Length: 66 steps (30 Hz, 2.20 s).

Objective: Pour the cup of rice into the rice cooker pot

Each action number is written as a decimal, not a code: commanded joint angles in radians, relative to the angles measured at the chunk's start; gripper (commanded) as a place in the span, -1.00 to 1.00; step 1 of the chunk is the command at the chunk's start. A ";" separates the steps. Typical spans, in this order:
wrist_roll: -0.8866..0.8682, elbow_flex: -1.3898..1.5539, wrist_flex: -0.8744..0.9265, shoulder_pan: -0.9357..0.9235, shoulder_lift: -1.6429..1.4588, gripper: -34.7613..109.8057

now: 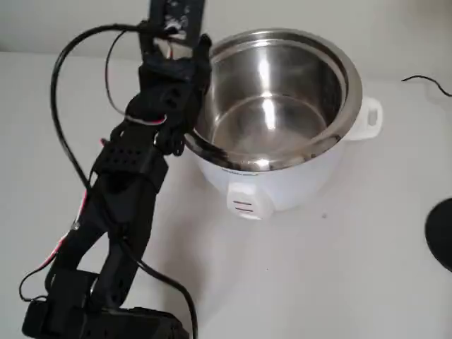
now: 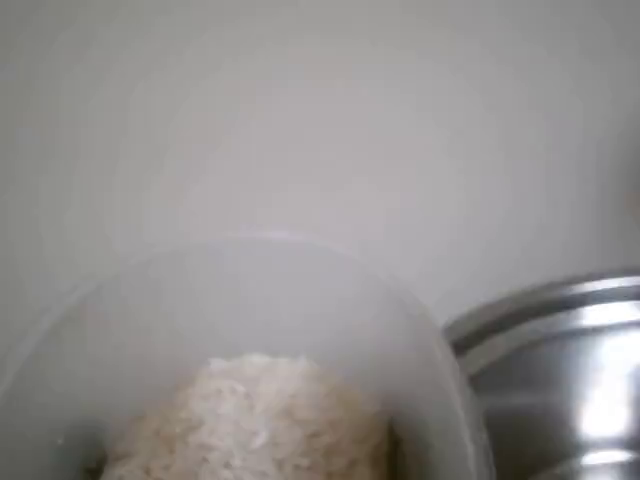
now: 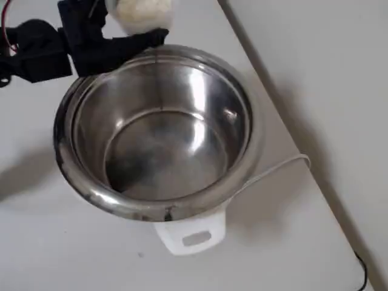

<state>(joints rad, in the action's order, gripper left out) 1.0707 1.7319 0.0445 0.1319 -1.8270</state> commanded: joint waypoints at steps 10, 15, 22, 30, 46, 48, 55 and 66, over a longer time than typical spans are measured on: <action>-0.437 -0.209 0.221 -0.106 -0.086 -0.34; -0.669 -0.252 0.325 -0.092 -0.074 -0.34; -0.996 -0.256 0.387 -0.066 -0.051 -0.34; -1.278 -0.282 0.408 -0.086 -0.002 -0.34; -1.720 -0.374 0.517 -0.107 0.089 -0.34; -1.740 -0.382 0.526 -0.107 0.095 -0.34; -1.842 -0.397 0.561 -0.114 0.098 -0.35; -1.891 -0.445 0.604 -0.133 0.095 -0.35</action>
<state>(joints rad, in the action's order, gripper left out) -0.8161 1.3929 0.6443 0.0215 -1.7196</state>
